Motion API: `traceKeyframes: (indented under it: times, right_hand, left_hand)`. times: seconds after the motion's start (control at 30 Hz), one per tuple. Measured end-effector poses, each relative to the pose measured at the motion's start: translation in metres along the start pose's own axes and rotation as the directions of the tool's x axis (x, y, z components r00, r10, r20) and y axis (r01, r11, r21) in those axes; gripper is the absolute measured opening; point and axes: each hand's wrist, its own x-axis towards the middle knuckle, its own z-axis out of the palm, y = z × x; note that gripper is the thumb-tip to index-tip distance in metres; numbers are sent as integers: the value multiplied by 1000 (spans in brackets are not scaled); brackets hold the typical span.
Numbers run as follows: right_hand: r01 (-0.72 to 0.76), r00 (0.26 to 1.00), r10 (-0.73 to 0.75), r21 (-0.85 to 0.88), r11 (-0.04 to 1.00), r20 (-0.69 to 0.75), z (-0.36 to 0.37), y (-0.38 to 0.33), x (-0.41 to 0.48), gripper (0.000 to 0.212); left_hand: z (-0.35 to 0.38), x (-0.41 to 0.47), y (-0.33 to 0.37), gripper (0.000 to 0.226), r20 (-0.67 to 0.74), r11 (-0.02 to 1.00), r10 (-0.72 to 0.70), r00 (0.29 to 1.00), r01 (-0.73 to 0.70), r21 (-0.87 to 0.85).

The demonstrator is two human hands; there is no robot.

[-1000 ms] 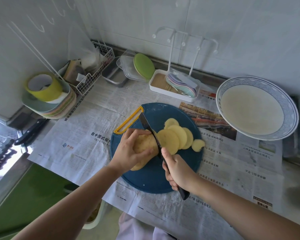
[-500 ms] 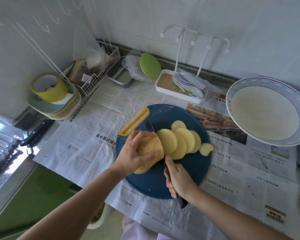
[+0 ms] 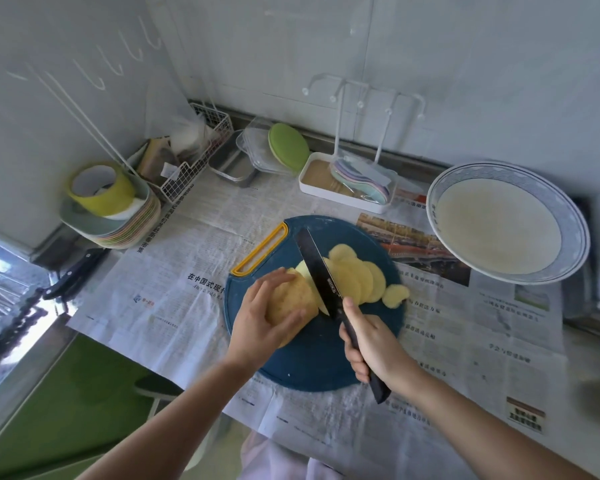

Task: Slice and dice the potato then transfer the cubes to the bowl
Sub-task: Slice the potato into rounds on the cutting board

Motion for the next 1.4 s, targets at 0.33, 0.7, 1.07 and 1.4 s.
traceKeyframes:
  times: [0.33, 0.7, 1.07, 1.4]
  right_hand:
    - [40, 996, -37, -46, 998, 81, -10, -6, -27, 59]
    - [40, 995, -32, -77, 996, 99, -14, -10, -36, 60]
    - [4, 993, 7, -95, 995, 121, -15, -15, -34, 62]
    - [1, 994, 17, -167, 986, 106, -14, -19, -29, 62]
  left_hand:
    - [6, -3, -2, 49, -24, 988, 47, 999, -43, 146]
    - [6, -2, -5, 45, -20, 990, 36, 999, -33, 135]
    - [3, 1, -5, 43, -21, 994, 23, 1000, -21, 103]
    - [2, 3, -8, 44, -12, 994, 12, 1000, -10, 107]
